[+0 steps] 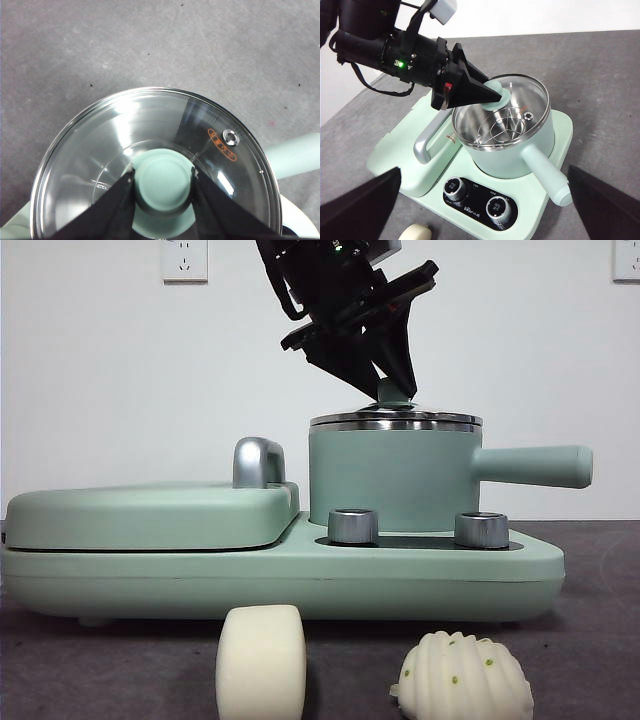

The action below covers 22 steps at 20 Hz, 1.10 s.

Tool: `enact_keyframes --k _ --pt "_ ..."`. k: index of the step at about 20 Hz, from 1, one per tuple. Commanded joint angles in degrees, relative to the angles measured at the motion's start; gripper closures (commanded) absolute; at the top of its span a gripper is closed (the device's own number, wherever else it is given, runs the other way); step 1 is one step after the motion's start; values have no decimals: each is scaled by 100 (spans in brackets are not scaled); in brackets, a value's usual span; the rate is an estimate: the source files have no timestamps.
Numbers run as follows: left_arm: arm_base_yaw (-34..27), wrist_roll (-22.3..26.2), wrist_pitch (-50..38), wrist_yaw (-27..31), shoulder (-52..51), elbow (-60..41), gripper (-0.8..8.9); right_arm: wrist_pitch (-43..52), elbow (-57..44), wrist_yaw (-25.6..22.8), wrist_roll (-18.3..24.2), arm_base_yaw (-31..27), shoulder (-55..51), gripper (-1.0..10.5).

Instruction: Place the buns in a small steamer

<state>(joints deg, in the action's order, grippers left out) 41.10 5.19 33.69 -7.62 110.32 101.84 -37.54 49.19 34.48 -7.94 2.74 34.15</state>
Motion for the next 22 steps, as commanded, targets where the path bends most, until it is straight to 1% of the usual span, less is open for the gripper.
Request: enact_keyframes --k 1,6,12,13,15,16,18,20,22 --pt "55 79 -42 -31 149 184 766 15 105 4 -22 20 20 412" --pt "55 50 232 -31 146 614 766 11 105 4 -24 20 20 412" --pt "17 103 745 -31 146 1589 766 -26 105 11 -42 20 22 412" --pt "-20 138 848 -28 146 1733 766 -44 105 136 -39 20 24 412" --pt "-94 173 1001 -31 144 1939 766 -44 105 560 -39 42 94 413" --pt "-166 190 1104 -31 144 2039 766 -57 107 669 -63 98 186 413" --pt "-313 262 1233 -31 144 2124 766 -125 107 669 -118 313 332 413" --pt "-509 304 1357 -31 144 2146 766 -201 109 658 -188 678 542 413" --pt "-726 319 1475 -31 144 2146 766 -192 109 531 -240 1143 782 414"
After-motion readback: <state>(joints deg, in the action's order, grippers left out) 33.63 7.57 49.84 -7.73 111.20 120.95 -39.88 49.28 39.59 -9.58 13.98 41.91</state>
